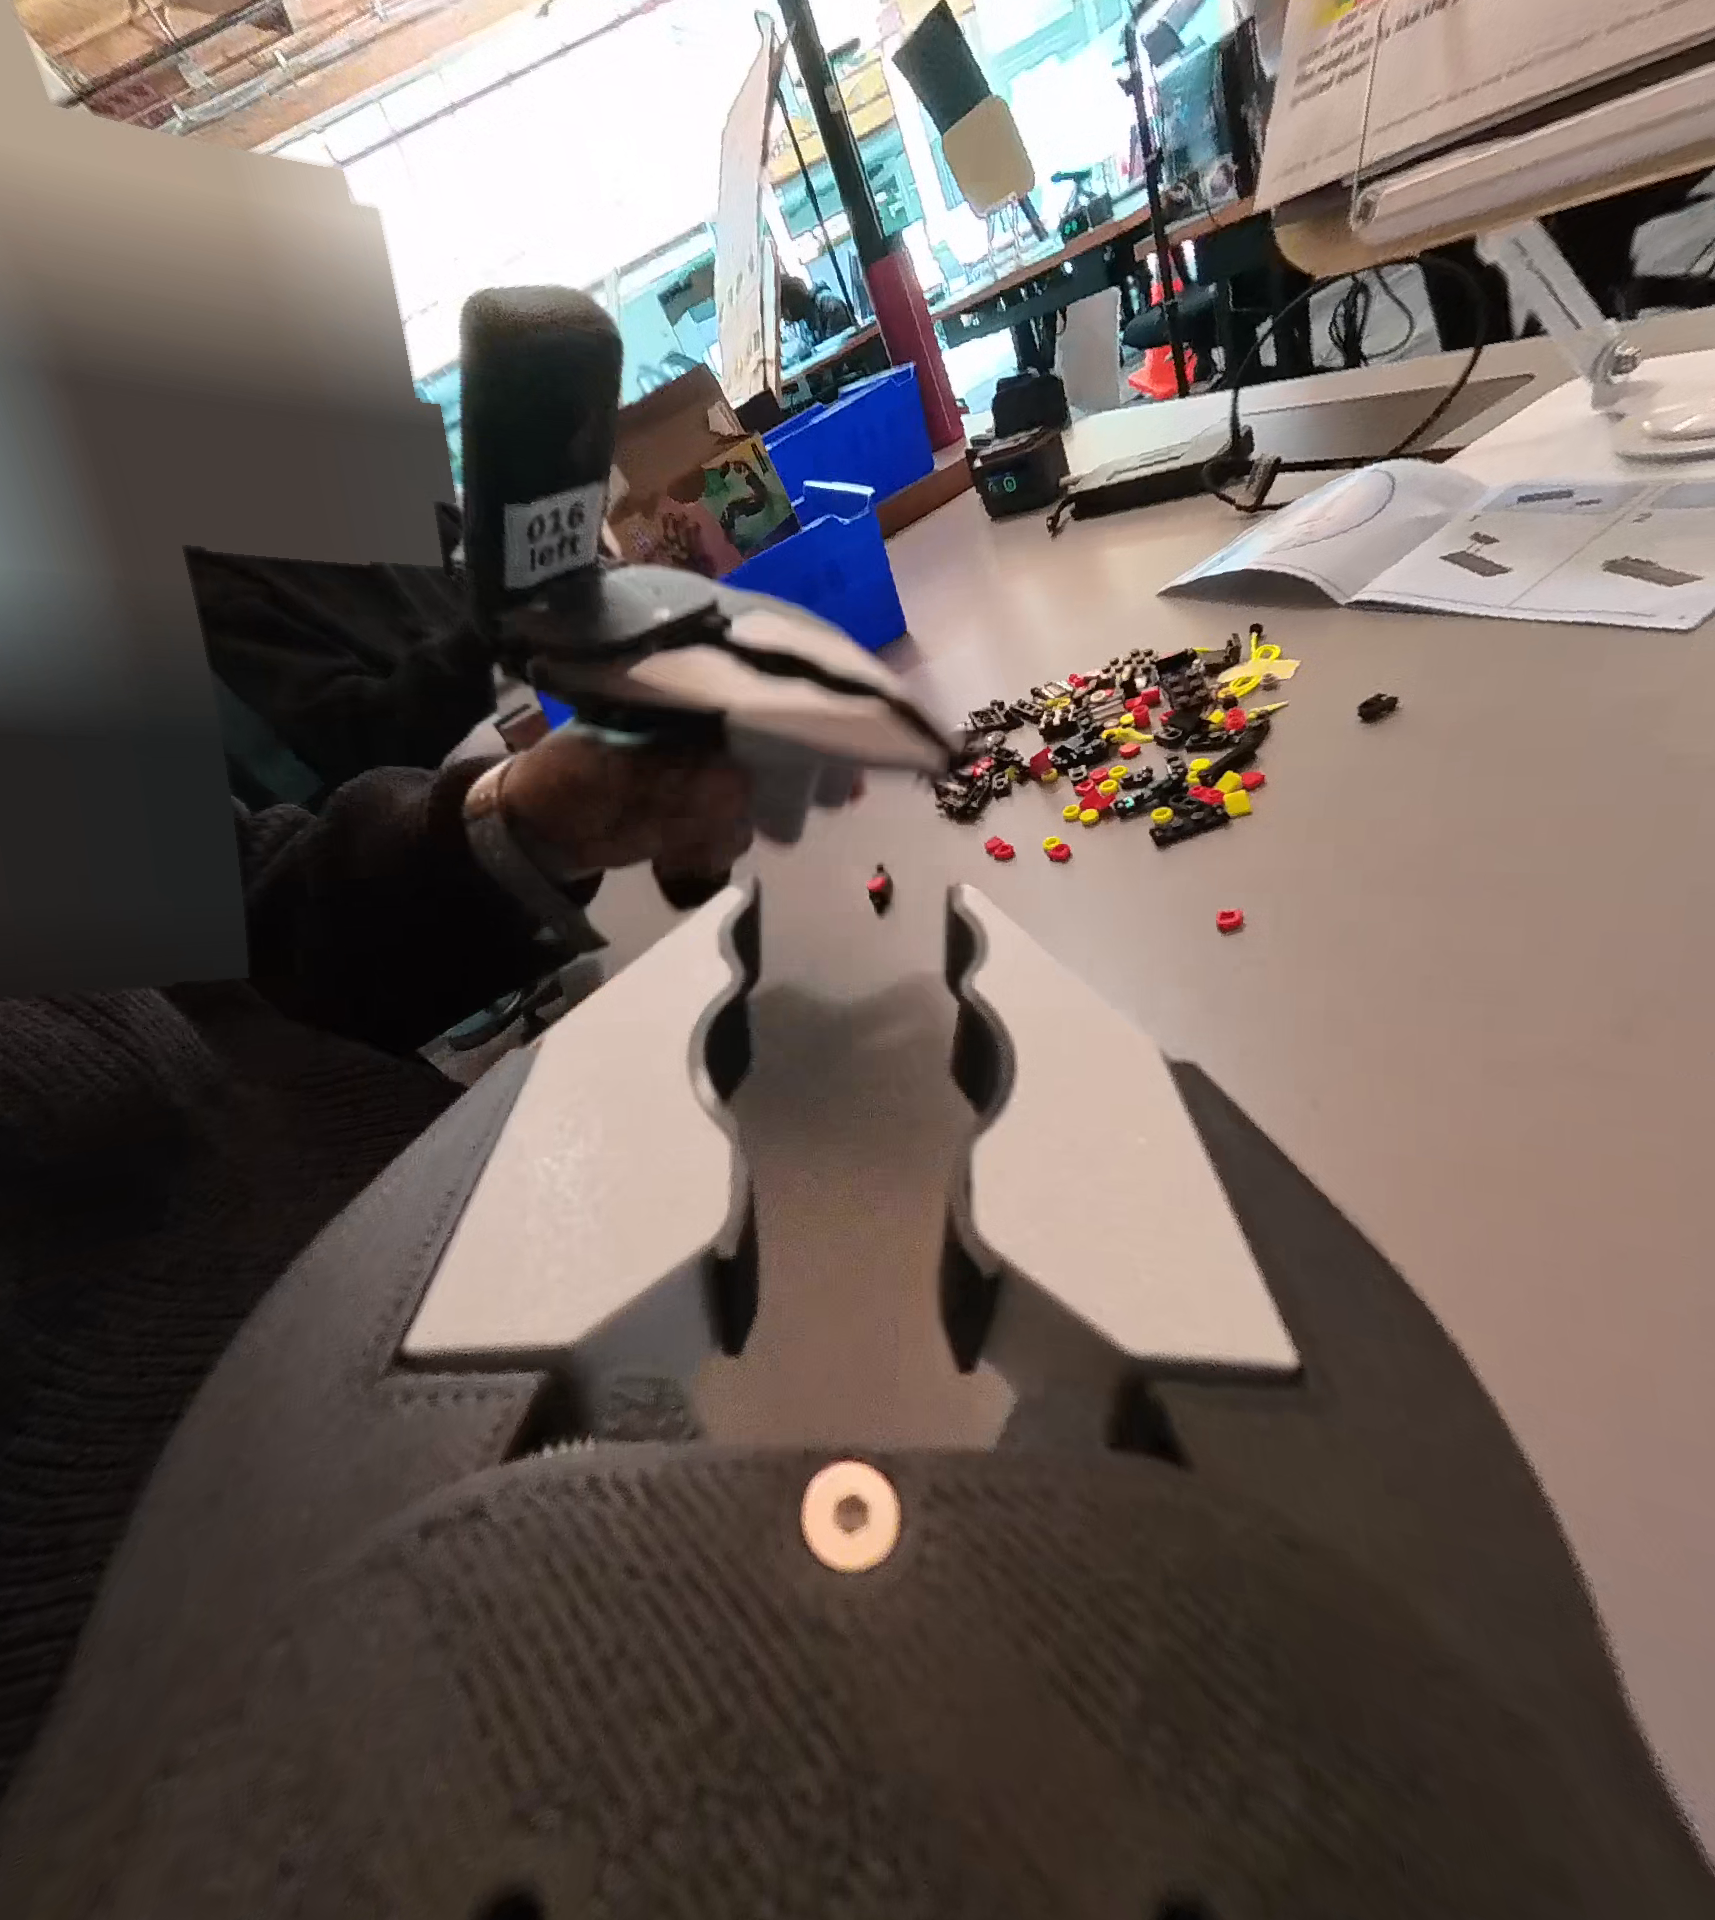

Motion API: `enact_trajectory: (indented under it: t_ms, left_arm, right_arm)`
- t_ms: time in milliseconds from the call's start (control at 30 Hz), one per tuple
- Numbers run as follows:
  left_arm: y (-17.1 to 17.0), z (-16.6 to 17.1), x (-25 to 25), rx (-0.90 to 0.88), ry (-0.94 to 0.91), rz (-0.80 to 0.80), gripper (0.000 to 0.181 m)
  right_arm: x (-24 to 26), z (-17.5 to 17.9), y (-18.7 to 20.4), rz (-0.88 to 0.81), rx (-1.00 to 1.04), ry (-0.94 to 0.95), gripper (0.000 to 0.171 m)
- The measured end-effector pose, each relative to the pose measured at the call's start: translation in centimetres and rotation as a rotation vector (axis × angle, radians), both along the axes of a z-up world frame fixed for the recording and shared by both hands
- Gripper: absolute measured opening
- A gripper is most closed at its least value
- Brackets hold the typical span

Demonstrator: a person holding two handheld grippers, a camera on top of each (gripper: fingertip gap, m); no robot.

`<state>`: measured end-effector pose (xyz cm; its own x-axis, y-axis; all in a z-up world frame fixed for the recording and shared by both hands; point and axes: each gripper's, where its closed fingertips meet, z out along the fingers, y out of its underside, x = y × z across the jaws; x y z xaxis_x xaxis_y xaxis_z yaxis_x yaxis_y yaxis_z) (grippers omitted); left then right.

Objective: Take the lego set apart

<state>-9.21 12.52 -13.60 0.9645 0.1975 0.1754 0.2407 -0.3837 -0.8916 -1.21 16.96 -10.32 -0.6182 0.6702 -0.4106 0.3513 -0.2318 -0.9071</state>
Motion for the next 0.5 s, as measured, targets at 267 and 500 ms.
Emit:
enact_trajectory:
  t_ms: [267, 500]
  left_arm:
    - [-6.7, -3.4, -10.7, -0.17, 0.093, 0.391, 0.008]
    - [-7.2, -5.2, -11.5, -0.183, 0.009, 0.399, 0.009]
  right_arm:
    - [-0.3, -1.2, -0.8, -0.009, 0.075, -0.02, 0.056]
    - [0.4, -1.3, -1.3, 0.036, 0.138, 0.022, 0.0]
